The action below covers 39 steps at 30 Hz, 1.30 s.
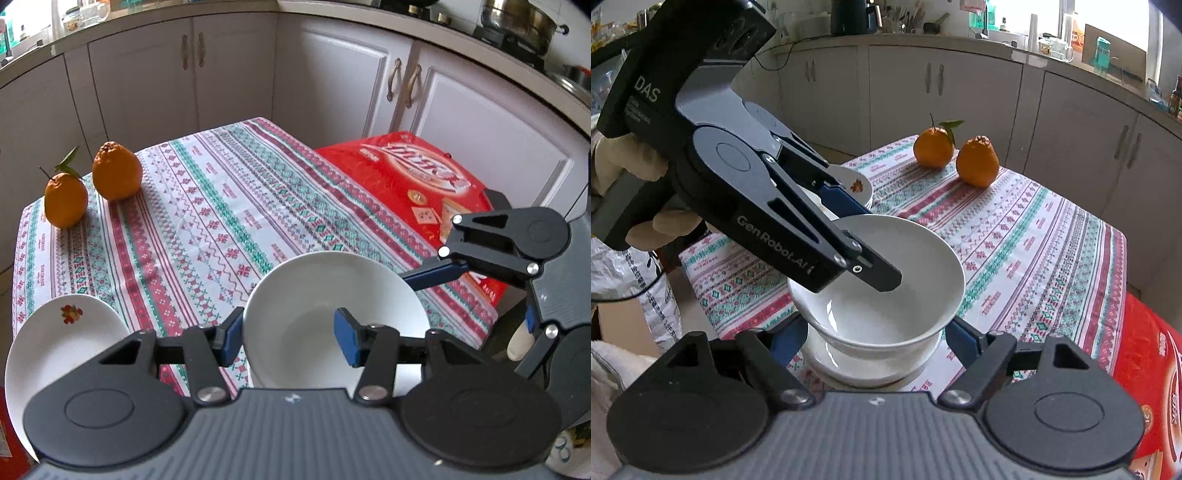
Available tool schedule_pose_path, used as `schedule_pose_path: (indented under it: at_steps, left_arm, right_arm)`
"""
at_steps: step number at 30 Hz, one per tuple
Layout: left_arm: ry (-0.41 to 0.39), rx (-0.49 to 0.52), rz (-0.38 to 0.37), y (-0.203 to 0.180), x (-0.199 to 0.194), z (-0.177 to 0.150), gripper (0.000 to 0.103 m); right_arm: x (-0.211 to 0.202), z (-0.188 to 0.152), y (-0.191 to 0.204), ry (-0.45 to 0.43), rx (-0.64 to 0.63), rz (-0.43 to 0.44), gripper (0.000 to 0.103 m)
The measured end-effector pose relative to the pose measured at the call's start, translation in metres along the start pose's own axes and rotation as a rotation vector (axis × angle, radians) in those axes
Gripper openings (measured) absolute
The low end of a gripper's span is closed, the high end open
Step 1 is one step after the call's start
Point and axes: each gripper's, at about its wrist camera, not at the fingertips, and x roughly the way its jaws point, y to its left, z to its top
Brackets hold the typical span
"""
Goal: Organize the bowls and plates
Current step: 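Lift the white bowl with the left tool and move it over the nested bowls, then lower the bowl into the nested bowls and open the left tool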
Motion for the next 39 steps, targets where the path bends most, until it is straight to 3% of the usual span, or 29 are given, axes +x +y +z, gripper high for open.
schedule_pose_path:
  at_steps: [27,30,33,37,39]
  left_arm:
    - [0.022,-0.004,-0.001,0.002,0.017,-0.012,0.051]
    - [0.021,0.0,-0.001,0.003,0.017,-0.014,0.053]
    - [0.01,0.002,0.011,0.005,0.013,-0.016,0.053]
    - [-0.043,0.005,0.028,0.009,-0.001,-0.021,0.075]
    - [-0.062,0.008,0.027,0.01,-0.007,-0.023,0.076]
  right_arm:
    - [0.014,-0.008,-0.006,0.037,0.061,0.042,0.086]
    - [0.012,-0.008,-0.004,0.017,0.059,0.024,0.103]
    - [0.006,-0.006,-0.006,-0.005,0.072,0.041,0.103]
    - [-0.002,-0.006,-0.007,-0.02,0.065,0.02,0.103]
    - [-0.007,-0.006,-0.008,-0.035,0.068,0.008,0.103]
